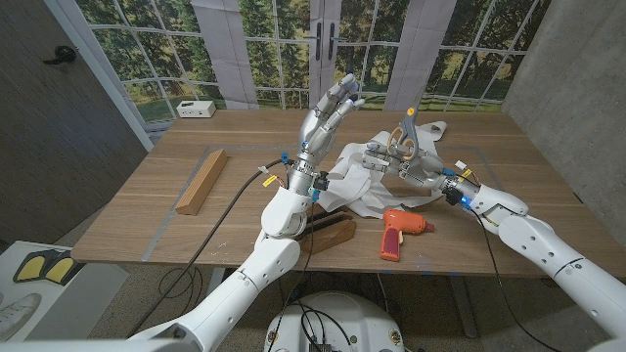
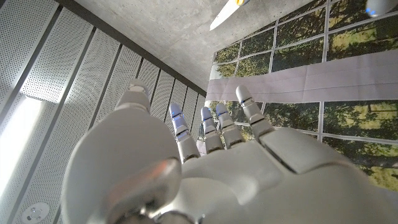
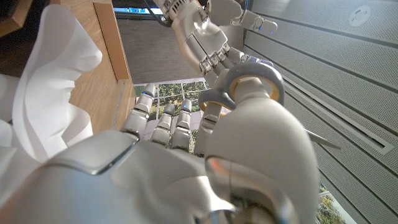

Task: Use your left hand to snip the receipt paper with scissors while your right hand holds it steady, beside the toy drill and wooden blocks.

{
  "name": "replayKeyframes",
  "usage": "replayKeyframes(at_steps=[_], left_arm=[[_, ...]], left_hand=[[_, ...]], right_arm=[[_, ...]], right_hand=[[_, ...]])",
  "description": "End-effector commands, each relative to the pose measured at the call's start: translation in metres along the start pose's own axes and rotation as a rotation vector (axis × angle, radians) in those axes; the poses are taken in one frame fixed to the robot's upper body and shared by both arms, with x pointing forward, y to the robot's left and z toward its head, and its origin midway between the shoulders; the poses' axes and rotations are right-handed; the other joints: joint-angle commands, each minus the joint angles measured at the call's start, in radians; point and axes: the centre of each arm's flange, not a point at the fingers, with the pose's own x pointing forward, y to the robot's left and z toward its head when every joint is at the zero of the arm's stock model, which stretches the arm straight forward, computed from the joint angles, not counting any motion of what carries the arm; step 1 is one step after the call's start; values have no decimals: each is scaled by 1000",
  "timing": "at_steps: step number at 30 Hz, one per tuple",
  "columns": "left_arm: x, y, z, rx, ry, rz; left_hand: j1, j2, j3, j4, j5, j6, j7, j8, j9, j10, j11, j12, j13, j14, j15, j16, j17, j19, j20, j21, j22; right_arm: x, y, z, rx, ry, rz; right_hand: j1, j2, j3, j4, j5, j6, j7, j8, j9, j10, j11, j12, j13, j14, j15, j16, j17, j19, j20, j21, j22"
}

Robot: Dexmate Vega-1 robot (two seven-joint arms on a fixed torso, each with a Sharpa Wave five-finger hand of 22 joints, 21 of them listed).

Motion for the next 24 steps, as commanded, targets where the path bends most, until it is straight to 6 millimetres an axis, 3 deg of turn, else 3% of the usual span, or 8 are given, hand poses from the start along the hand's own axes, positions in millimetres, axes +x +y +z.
replayKeyframes(at_steps=[1, 13, 18, 20, 24], left_arm=[[-21, 25, 34, 101, -1, 44], [-45, 44, 56, 172, 9, 88], [-55, 52, 61, 218, 38, 94], [-64, 57, 64, 232, 54, 111], [-72, 63, 67, 239, 64, 134]], left_hand=[[-1, 5, 2, -1, 0, -3, -1, 4, 1, -10, -5, 5, -2, -12, -2, 5, -2, -6, 10, -7, 5], [-2, 9, 4, -3, 0, -7, -1, 3, -2, -17, -17, 8, -11, -18, -12, 7, -11, -11, 12, -15, 5], [0, 12, 6, -5, 0, -9, -1, 3, -4, -21, -17, 8, -15, -21, -18, 8, -15, -11, 11, -18, 5], [0, 13, 7, -6, 0, -9, -1, 3, -4, -23, -18, 8, -16, -22, -17, 8, -16, -11, 11, -19, 5], [3, 15, 9, -8, 0, -10, -1, 3, -5, -25, -18, 9, -20, -25, -17, 8, -20, -11, 12, -21, 6]], right_arm=[[-12, 11, 7, 43, -23, -149], [-15, 25, 11, 55, -17, -199], [-19, 36, 11, 89, 36, -271], [-22, 40, 10, 92, 45, -305], [-23, 43, 10, 95, 38, -310]], right_hand=[[10, -3, 9, 2, 12, -4, 2, 3, 1, 1, 5, -6, 3, 10, 1, 5, 4, 18, 0, 10, 3], [3, 4, 14, 10, 26, -41, -8, 7, 9, -3, -1, -22, 3, 40, -16, 20, 12, 59, -18, 17, 3], [6, 16, 21, 11, 32, -87, -29, 3, 19, 19, -15, -22, 4, 60, -37, 30, 18, 63, -42, 13, 4], [9, 14, 22, 8, 33, -82, -27, 3, 12, 36, -12, -17, 4, 67, -32, 33, 18, 62, -37, 12, 4], [21, 0, 30, -2, 44, -47, 1, 10, -14, 66, 8, -16, 4, 104, -15, 40, 15, 94, -11, 18, 4]])
